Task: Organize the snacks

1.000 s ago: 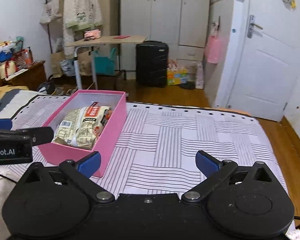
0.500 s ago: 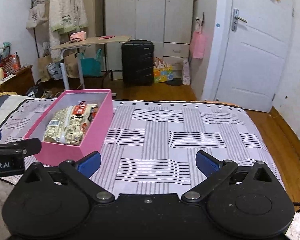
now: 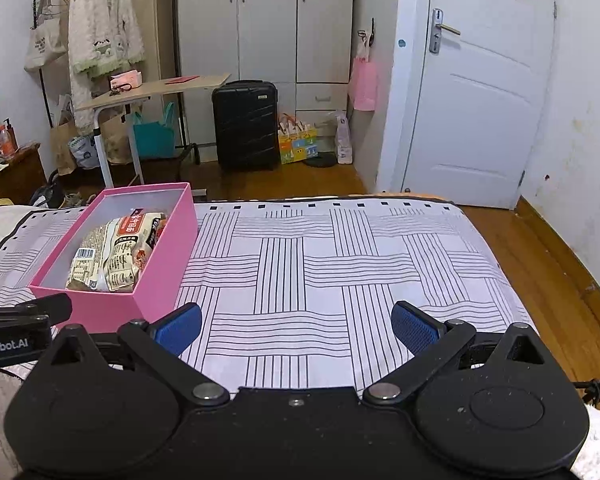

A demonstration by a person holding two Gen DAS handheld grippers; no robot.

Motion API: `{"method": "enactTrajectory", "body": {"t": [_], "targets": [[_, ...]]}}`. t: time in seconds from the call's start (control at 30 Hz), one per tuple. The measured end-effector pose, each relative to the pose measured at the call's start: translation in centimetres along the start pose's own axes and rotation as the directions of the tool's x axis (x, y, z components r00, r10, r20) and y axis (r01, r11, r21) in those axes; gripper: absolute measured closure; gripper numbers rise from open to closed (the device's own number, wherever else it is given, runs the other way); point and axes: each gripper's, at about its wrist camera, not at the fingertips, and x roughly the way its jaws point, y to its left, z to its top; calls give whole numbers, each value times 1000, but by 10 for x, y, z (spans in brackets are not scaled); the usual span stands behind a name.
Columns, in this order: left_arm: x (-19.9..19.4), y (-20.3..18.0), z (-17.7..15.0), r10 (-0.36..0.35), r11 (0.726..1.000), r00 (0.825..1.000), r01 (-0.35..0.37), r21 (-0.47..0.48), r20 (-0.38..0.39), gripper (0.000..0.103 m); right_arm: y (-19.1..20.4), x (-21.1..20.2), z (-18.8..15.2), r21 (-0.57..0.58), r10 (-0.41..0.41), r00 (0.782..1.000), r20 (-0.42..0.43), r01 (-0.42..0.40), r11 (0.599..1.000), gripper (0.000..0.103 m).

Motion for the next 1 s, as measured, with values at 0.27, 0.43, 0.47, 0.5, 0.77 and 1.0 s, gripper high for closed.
{"method": "enactTrajectory", "body": {"t": [0.27, 0.43, 0.47, 0.5, 0.77, 1.0], "targets": [[1, -4, -1, 16, 1000, 1000, -16, 12, -5, 3, 1, 4, -2, -10, -17, 1000, -9, 17, 1000, 1], [1, -3, -2, 4, 1000, 1000, -4, 2, -5, 3, 0, 4, -4, -20, -32, 999, -9, 31, 999, 1], [1, -4, -3, 6, 1000, 1000, -6, 2, -6, 3, 0, 5, -4, -18, -34, 999, -10, 33, 999, 1], [1, -4, -3, 8, 1000, 1000, -8, 4, -6, 3, 1, 5, -4, -16, -35, 999, -12, 35, 999, 1], [5, 1, -3, -3, 1000, 1000, 2, -29, -26, 3, -1, 8, -5, -20, -42, 999, -24, 41, 999, 1], [3, -1, -4, 4, 1000, 1000, -4, -16, -19, 3, -1, 8, -6, -22, -41, 999, -25, 40, 999, 1]]}}
